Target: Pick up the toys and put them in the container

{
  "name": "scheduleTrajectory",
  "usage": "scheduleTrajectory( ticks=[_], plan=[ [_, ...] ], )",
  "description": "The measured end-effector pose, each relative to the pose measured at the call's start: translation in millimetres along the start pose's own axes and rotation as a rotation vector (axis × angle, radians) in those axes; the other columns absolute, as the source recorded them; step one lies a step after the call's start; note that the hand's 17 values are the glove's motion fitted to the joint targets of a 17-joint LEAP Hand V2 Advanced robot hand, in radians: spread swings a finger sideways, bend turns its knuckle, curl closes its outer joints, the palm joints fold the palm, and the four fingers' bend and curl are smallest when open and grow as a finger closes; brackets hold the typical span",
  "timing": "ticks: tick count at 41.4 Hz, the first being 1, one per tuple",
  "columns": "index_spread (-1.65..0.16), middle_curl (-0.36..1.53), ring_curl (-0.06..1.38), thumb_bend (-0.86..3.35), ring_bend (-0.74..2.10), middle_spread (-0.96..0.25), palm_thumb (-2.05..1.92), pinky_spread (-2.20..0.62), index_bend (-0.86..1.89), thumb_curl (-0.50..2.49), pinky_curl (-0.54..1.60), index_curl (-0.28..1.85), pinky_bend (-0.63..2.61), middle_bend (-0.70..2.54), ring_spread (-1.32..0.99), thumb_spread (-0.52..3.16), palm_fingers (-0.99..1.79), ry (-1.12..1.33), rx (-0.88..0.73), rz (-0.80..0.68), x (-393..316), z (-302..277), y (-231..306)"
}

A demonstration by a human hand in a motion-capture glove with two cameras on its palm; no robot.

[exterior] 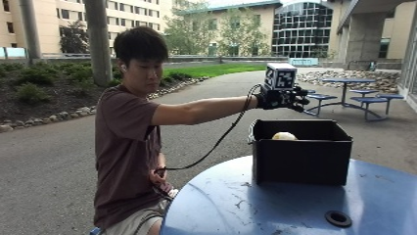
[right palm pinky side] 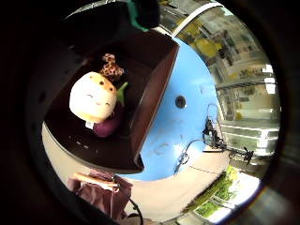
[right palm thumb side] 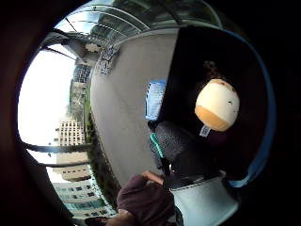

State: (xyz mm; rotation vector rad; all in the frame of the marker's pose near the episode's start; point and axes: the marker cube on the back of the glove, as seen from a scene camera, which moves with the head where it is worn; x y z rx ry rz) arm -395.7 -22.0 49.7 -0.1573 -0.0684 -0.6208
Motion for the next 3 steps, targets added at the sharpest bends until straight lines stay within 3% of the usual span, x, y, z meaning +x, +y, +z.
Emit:
scheduleTrajectory(
  ticks=[3],
  plan=[
    [-0.17, 0.4, 0.44, -0.03, 0.44, 0.06, 0.0, 0.02, 0.02, 0.63, 0.47, 0.35, 1.19, 0.06, -0.01, 1.11, -0.51, -0.002, 0.001, 0.004, 8.6, -1.2, 4.5]
  ],
)
